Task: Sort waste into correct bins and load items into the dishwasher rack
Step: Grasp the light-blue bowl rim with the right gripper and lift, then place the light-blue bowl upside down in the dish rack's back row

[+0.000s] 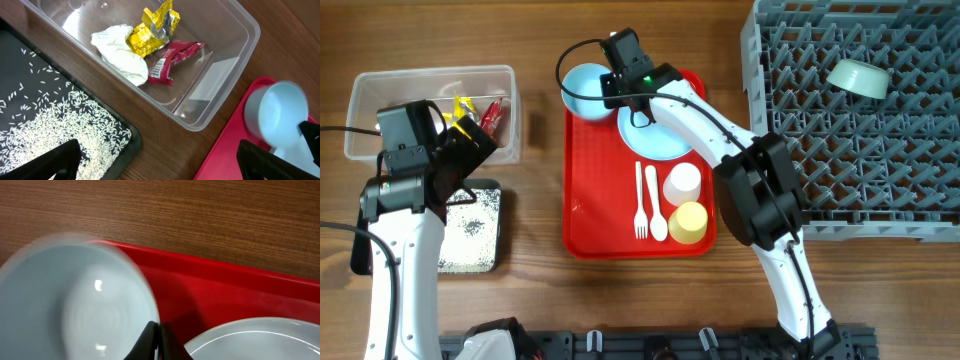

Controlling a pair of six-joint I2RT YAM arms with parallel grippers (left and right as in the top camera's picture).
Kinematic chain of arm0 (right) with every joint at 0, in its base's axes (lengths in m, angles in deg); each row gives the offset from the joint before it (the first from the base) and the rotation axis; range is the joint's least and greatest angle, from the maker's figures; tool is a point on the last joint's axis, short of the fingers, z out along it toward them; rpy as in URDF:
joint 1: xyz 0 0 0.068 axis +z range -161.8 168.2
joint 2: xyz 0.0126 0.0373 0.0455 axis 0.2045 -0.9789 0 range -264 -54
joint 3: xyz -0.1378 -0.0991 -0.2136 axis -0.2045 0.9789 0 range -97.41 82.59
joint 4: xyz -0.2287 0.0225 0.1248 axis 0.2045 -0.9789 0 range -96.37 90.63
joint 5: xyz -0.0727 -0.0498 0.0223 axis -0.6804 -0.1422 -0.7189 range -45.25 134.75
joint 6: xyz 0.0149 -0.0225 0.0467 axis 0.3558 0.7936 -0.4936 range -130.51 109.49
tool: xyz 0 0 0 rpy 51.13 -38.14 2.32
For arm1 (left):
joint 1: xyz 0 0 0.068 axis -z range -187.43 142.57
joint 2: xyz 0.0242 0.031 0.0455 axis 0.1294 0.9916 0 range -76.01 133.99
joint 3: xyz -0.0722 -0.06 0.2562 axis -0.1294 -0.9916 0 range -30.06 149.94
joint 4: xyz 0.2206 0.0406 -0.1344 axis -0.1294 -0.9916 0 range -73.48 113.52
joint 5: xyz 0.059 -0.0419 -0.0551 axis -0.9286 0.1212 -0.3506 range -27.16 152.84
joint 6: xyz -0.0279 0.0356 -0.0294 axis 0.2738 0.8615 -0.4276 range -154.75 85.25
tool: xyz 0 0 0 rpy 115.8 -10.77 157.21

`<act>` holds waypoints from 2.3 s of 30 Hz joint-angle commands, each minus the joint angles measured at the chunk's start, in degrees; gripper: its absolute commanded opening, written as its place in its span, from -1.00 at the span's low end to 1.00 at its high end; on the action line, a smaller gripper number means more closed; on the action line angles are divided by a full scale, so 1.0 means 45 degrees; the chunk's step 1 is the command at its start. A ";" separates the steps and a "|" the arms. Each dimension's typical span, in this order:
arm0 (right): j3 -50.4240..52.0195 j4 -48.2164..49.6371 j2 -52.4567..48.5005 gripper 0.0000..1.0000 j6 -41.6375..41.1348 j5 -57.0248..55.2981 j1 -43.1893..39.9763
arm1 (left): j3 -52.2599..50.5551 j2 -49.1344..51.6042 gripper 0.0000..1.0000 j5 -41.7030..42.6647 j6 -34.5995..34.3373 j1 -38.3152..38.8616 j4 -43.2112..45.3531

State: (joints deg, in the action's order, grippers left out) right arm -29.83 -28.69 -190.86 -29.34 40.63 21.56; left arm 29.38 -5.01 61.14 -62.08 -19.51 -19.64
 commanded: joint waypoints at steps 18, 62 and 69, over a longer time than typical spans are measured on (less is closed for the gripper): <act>-0.0019 -0.1069 0.3147 -0.91 0.0680 -0.0466 -0.1875 | 0.0209 0.0058 1.00 -0.0214 0.0015 -0.0068 0.0146; 0.0092 0.1588 0.3740 -0.91 1.2876 -1.4115 -0.5411 | 0.0209 0.0058 1.00 -0.0214 0.0015 -0.0068 0.0136; 0.0092 0.1637 0.2535 -0.91 1.2871 -1.4149 -0.5391 | 0.0209 0.0058 1.00 -0.0214 0.0015 -0.0068 0.0136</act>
State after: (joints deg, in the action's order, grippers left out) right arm -29.26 -21.50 -175.78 26.41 -22.31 -2.81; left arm 29.38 -5.01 60.97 -62.08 -19.51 -19.15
